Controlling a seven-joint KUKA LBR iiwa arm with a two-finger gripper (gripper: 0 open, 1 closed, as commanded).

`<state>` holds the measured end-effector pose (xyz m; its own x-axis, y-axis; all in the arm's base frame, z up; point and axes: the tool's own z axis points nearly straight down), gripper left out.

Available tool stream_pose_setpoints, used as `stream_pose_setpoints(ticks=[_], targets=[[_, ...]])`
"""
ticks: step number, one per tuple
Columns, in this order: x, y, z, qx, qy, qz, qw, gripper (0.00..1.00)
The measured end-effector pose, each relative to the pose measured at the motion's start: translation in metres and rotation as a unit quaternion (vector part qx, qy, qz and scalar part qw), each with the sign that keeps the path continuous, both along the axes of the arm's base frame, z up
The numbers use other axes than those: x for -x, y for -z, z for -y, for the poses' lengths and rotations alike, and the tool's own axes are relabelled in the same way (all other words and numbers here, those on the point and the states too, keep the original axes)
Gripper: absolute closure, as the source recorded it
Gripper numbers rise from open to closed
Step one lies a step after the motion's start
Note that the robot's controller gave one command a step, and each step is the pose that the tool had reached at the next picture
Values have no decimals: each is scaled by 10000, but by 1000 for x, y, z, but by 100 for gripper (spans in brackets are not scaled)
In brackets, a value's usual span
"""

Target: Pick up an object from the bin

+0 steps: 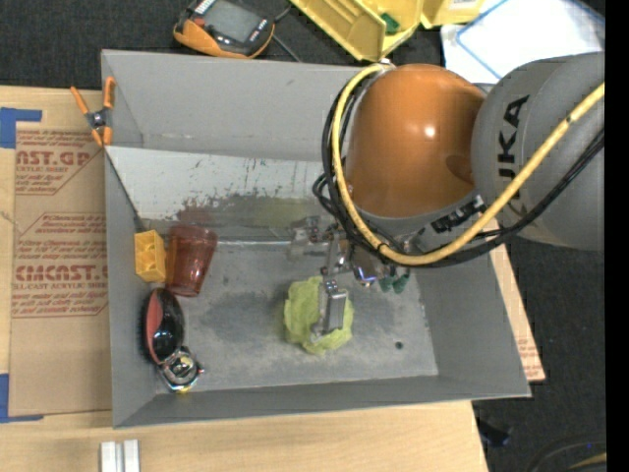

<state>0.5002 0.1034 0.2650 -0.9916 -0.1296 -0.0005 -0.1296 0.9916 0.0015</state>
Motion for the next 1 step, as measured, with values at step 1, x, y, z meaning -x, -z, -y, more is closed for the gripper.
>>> stream_pose_setpoints(ticks=[1], targets=[[20, 2, -21, -3, -1683, -12, 9857, 0]])
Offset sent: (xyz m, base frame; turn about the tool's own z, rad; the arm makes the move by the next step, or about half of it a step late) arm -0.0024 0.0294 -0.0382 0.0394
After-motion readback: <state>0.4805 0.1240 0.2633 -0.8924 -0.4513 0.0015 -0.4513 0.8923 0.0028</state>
